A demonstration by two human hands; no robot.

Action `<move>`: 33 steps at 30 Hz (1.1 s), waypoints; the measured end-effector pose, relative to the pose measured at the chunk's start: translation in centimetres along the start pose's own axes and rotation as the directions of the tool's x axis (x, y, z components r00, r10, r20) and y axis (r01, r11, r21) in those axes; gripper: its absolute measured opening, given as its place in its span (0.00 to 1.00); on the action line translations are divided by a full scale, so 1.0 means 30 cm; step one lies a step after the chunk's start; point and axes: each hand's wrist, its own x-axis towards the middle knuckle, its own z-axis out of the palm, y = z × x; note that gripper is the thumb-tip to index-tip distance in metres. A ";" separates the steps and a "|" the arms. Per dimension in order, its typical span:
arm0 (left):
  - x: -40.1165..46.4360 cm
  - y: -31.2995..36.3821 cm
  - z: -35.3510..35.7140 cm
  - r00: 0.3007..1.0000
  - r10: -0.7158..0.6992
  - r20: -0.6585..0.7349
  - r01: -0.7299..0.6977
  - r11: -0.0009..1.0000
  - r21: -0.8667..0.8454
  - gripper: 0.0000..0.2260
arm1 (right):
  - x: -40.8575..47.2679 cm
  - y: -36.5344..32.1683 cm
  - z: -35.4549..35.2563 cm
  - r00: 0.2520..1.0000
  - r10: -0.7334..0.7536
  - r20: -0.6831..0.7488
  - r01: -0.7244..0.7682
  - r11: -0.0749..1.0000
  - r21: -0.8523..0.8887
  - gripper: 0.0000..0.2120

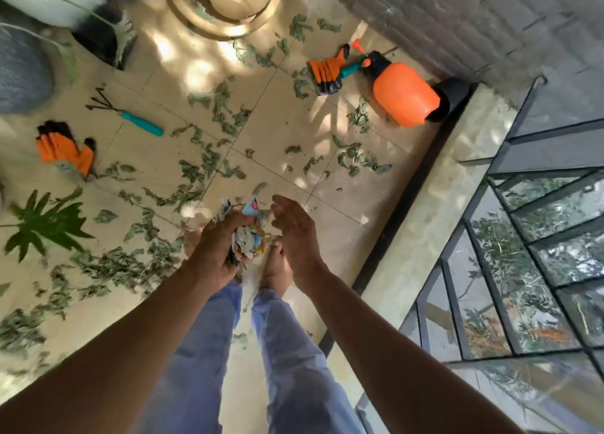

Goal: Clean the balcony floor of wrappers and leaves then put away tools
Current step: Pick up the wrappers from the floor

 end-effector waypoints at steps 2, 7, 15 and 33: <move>-0.054 -0.019 -0.072 0.998 -0.001 -0.065 -0.001 1.000 -0.019 0.04 | -0.031 0.015 0.014 0.999 0.049 0.011 -0.049 0.998 -0.032 0.07; -0.169 -0.049 -0.285 0.978 -0.012 -0.207 0.003 0.999 -0.045 0.05 | -0.100 0.019 0.073 0.994 0.089 0.070 -0.078 0.986 -0.148 0.14; -0.303 -0.157 -0.589 0.984 -0.021 -0.179 -0.024 0.969 -0.247 0.10 | -0.247 0.206 0.286 0.951 0.090 0.295 0.024 0.932 -0.361 0.17; -1.001 -0.421 -1.433 0.886 0.107 -0.452 -0.394 0.687 -0.610 0.14 | -1.137 0.701 1.171 0.824 0.210 0.526 0.145 0.819 -0.555 0.14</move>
